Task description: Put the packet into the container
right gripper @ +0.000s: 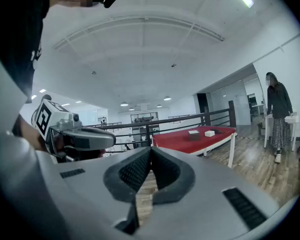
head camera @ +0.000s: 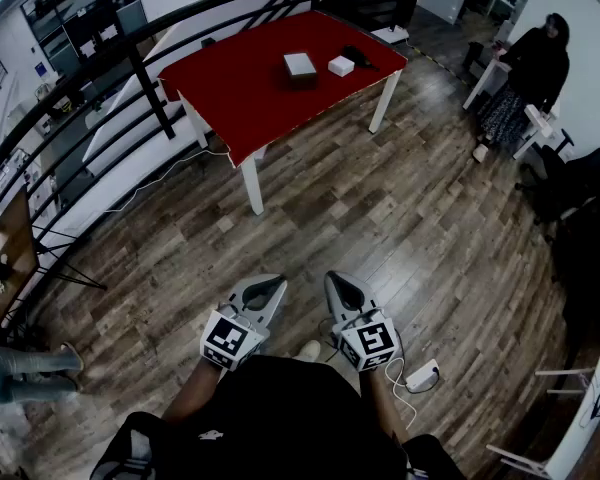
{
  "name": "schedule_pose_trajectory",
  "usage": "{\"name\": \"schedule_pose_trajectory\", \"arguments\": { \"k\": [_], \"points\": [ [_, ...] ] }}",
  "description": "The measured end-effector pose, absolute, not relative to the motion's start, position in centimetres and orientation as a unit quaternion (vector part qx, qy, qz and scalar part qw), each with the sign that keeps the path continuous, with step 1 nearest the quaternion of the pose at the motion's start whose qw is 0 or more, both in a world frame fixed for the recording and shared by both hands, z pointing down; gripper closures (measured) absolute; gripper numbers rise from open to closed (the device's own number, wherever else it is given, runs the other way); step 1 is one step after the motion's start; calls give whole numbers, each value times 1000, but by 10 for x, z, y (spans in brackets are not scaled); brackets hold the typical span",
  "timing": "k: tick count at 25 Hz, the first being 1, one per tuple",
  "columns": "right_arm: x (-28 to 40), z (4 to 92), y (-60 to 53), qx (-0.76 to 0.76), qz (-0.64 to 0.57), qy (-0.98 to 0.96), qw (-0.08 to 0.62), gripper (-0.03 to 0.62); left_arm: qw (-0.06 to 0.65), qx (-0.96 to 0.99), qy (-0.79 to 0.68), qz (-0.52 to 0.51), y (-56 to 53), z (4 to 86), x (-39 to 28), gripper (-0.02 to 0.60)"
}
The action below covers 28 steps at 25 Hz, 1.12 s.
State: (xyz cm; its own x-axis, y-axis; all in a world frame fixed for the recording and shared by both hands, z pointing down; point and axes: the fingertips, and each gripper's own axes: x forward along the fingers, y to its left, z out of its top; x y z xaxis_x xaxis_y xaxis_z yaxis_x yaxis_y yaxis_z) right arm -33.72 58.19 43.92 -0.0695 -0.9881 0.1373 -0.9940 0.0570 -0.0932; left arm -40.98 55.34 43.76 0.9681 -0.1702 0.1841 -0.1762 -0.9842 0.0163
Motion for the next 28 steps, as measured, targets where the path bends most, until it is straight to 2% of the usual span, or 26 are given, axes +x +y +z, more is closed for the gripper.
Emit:
{"name": "schedule_pose_trajectory", "arguments": {
  "k": [6,14,24,28],
  "points": [
    [-311,435,603,681,82,-728,13,572,44,992,-82,82,576,432,-382,571],
    [-302,438,613,664,83,-743,13,572,43,991,-80,103,607,436,-354,571],
    [-274,446,597,675,90,-732,9,572,33,990,-92,102,586,439,-341,571],
    [-261,452,581,677,102,-728,14,572,74,988,-97,93,565,433,-327,572]
  ]
}}
